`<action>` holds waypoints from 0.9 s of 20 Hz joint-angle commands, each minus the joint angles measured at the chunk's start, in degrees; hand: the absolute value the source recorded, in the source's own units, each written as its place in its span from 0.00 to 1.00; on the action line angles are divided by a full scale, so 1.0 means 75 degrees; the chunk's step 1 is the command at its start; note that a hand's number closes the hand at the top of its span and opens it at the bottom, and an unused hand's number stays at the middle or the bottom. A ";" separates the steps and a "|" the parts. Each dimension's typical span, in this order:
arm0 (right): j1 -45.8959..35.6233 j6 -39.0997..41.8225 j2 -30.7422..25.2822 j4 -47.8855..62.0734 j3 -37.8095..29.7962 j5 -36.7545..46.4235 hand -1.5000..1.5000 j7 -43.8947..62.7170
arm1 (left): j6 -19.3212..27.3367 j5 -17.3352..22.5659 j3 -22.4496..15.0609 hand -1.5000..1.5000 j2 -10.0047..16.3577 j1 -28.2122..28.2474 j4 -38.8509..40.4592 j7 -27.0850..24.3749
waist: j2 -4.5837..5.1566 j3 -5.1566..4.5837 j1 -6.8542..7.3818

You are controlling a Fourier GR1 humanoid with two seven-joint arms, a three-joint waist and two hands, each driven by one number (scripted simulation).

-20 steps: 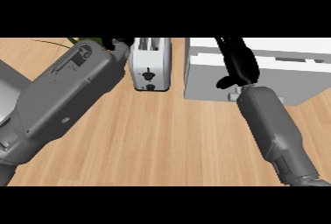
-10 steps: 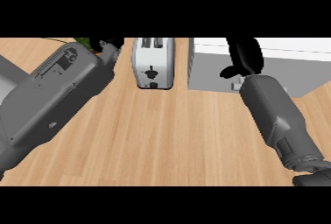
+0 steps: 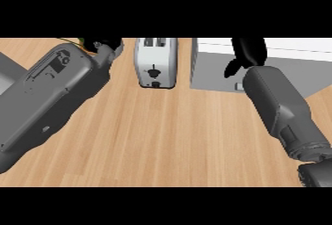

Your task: Pick up the can, place it into the drawer and close the drawer

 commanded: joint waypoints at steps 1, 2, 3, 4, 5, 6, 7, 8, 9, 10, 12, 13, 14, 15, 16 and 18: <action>-0.0746 0.0001 -0.0182 0.0176 -0.0135 0.0018 0.00 0.0413 | -0.0022 -0.0030 -0.0094 0.00 0.0038 0.0130 -0.0369 0.0197 | 0.0001 -0.0015 0.0217; -0.0683 -0.0092 -0.0172 0.0235 -0.0128 0.0045 0.00 0.0449 | -0.0089 -0.0013 0.0030 0.00 0.0185 0.0260 -0.0450 0.0129 | -0.0002 -0.0018 0.0203; -0.0966 0.0230 -0.0347 0.0202 -0.0257 -0.0127 0.00 0.0176 | -0.0156 0.0008 0.0094 0.00 0.0143 0.0205 -0.0302 0.0111 | 0.0034 -0.0015 0.0156; -0.0758 0.0065 -0.0242 0.0291 -0.0246 -0.0127 0.00 -0.0003 | 0.0055 -0.0097 0.0003 0.00 0.0032 0.0170 -0.0337 0.0130 | 0.0033 -0.0007 0.0124; -0.0754 0.0156 -0.0214 0.0328 -0.0345 -0.0256 0.00 -0.0187 | 0.0030 -0.0129 -0.0137 0.00 0.0089 0.0276 -0.0569 0.0199 | 0.0029 -0.0003 0.0251; -0.0949 0.0672 -0.0123 0.0440 -0.0429 -0.0407 0.00 -0.0457 | -0.0016 -0.0122 -0.0015 0.00 0.0241 0.0321 -0.0625 0.0174 | -0.0004 -0.0009 0.0225; -0.1037 0.0890 -0.0177 0.0361 -0.0753 -0.0805 0.00 -0.0935 | 0.0063 -0.0185 -0.0075 0.00 -0.0016 0.0494 -0.0498 -0.0062 | 0.0052 -0.0001 0.0178; -0.1006 0.0977 -0.0153 0.0296 -0.1068 -0.1177 0.00 -0.1293 | 0.0048 -0.0110 -0.0008 0.00 0.0069 0.0366 -0.0579 0.0117 | 0.0033 0.0012 0.0183; -0.1072 0.1189 0.0119 0.0299 -0.1366 -0.1532 0.00 -0.1384 | -0.0002 -0.0114 0.0018 0.00 0.0146 0.0491 -0.0528 0.0075 | 0.0015 0.0011 0.0172; -0.1002 0.1216 0.0126 0.0293 -0.1732 -0.1903 0.00 -0.1404 | 0.0051 -0.0123 -0.0037 0.00 0.0067 0.0343 -0.0607 0.0165 | 0.0029 0.0029 0.0175; -0.1099 0.1505 0.0255 0.0261 -0.2196 -0.2411 0.00 -0.1665 | -0.0151 -0.0074 0.0128 0.00 0.0311 0.0365 -0.0599 0.0161 | 0.0022 0.0023 0.0159; -0.0919 0.1524 0.0452 0.0283 -0.2432 -0.2682 0.00 -0.1877 | 0.0035 -0.0154 -0.0016 0.00 0.0145 0.0564 -0.0719 0.0088 | -0.0032 0.0022 0.0102; -0.1008 0.1679 0.0329 0.0277 -0.2671 -0.2908 0.00 -0.1892 | 0.0077 -0.0126 0.0007 0.00 0.0201 0.0454 -0.0740 0.0238 | -0.0010 0.0031 0.0176; -0.0971 0.1834 0.0298 0.0274 -0.2938 -0.3190 0.00 -0.2061 | -0.0033 -0.0153 0.0032 0.00 0.0316 0.0468 -0.0692 0.0205 | 0.0005 0.0030 0.0117; -0.0948 0.1864 0.0292 0.0283 -0.2997 -0.3244 0.00 -0.2178 | 0.0132 -0.0154 0.0014 0.00 0.0309 0.0306 -0.0820 0.0409 | -0.0041 0.0025 0.0107; -0.0872 0.1947 0.0265 0.0245 -0.3181 -0.3449 0.00 -0.2580 | -0.0036 -0.0110 0.0104 0.00 0.0426 0.0619 -0.0900 0.0325 | 0.0005 0.0007 0.0122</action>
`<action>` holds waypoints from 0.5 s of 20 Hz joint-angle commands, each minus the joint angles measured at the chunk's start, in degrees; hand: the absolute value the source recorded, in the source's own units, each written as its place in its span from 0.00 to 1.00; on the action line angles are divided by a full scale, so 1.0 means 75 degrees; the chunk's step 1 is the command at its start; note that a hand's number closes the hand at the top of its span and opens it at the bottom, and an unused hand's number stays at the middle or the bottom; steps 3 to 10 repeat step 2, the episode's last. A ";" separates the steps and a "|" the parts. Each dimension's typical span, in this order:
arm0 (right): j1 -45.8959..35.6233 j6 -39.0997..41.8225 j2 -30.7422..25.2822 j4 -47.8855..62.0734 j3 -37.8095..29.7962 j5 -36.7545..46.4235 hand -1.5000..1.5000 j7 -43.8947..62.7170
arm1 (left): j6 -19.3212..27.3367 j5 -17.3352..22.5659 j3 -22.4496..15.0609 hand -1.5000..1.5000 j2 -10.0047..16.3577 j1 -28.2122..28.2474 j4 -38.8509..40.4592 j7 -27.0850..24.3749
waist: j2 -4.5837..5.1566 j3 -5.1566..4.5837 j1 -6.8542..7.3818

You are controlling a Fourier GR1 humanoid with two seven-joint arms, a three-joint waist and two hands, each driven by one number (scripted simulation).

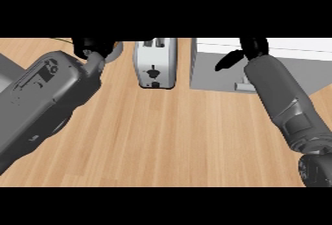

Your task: Pick up the can, place it into the drawer and close the drawer

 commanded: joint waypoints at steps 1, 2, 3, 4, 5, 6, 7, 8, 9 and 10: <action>-0.0558 0.0197 0.0252 -0.0099 -0.0677 -0.0758 0.00 -0.0021 | 0.0045 -0.0081 -0.0023 0.00 -0.0018 0.0115 -0.0143 0.0019 | 0.0049 -0.0031 0.0159; -0.0421 0.0307 0.0059 -0.0119 -0.0791 -0.0873 0.00 -0.0295 | 0.0076 -0.0004 0.0073 0.00 0.0138 0.0007 -0.0229 0.0275 | 0.0021 -0.0028 0.0119; -0.0421 0.0307 0.0059 -0.0119 -0.0791 -0.0873 0.00 -0.0295 | 0.0076 -0.0004 0.0073 0.00 0.0138 0.0007 -0.0229 0.0275 | 0.0021 -0.0028 0.0119; -0.0421 0.0307 0.0059 -0.0119 -0.0791 -0.0873 0.00 -0.0295 | 0.0076 -0.0004 0.0073 0.00 0.0138 0.0007 -0.0229 0.0275 | 0.0021 -0.0028 0.0119; -0.0421 0.0307 0.0059 -0.0119 -0.0791 -0.0873 0.00 -0.0295 | 0.0076 -0.0004 0.0073 0.00 0.0138 0.0007 -0.0229 0.0275 | 0.0021 -0.0028 0.0119; -0.0421 0.0307 0.0059 -0.0119 -0.0791 -0.0873 0.00 -0.0295 | 0.0076 -0.0004 0.0073 0.00 0.0138 0.0007 -0.0229 0.0275 | 0.0021 -0.0028 0.0119; -0.0421 0.0307 0.0059 -0.0119 -0.0791 -0.0873 0.00 -0.0295 | 0.0076 -0.0004 0.0073 0.00 0.0138 0.0007 -0.0229 0.0275 | 0.0021 -0.0028 0.0119; -0.0421 0.0307 0.0059 -0.0119 -0.0791 -0.0873 0.00 -0.0295 | 0.0076 -0.0004 0.0073 0.00 0.0138 0.0007 -0.0229 0.0275 | 0.0021 -0.0028 0.0119; -0.0421 0.0307 0.0059 -0.0119 -0.0791 -0.0873 0.00 -0.0295 | 0.0076 -0.0004 0.0073 0.00 0.0138 0.0007 -0.0229 0.0275 | 0.0021 -0.0028 0.0119; -0.0421 0.0307 0.0059 -0.0119 -0.0791 -0.0873 0.00 -0.0295 | 0.0076 -0.0004 0.0073 0.00 0.0138 0.0007 -0.0229 0.0275 | 0.0021 -0.0028 0.0119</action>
